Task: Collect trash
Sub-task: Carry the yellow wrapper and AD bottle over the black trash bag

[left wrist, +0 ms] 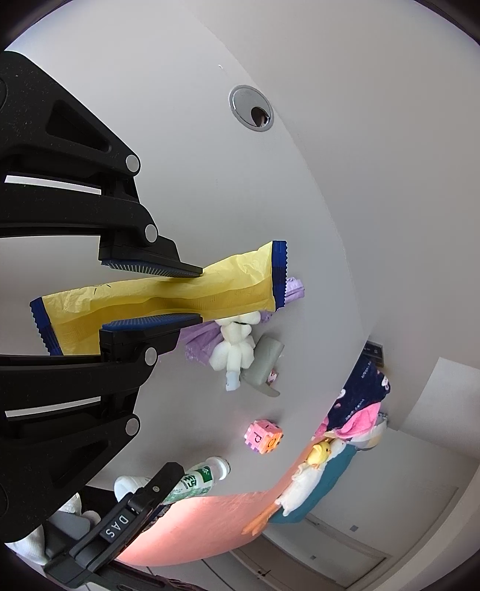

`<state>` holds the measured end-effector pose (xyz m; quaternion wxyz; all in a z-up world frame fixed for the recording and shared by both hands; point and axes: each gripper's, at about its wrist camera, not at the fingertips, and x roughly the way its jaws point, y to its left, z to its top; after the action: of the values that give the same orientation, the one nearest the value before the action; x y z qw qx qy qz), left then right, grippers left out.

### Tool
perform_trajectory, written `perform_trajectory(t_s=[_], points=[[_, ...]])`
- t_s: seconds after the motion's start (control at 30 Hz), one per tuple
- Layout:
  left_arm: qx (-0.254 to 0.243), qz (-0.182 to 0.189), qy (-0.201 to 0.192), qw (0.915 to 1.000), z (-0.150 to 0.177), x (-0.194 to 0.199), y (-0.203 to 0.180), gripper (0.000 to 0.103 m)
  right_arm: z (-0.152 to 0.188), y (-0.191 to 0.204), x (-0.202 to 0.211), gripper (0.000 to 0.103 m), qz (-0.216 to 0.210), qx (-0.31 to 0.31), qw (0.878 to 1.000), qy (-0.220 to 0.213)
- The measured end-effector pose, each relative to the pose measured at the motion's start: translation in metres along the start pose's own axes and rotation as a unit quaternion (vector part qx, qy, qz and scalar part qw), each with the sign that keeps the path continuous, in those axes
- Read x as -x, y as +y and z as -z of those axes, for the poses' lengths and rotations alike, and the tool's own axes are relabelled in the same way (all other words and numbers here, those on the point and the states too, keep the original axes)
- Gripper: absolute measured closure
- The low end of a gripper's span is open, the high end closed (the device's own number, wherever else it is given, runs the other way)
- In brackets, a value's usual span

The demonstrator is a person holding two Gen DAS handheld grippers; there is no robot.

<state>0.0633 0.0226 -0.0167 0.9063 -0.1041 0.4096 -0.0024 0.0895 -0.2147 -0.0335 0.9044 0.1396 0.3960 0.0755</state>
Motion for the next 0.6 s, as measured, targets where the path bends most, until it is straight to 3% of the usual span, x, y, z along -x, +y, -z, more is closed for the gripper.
perform_trajectory(t_s=[0.6], points=[[-0.048,0.029,-0.010,0.9984,0.016,0.015,-0.071,0.084,-0.008,-0.041,0.070,0.027,-0.011,-0.025,0.998,-0.053]])
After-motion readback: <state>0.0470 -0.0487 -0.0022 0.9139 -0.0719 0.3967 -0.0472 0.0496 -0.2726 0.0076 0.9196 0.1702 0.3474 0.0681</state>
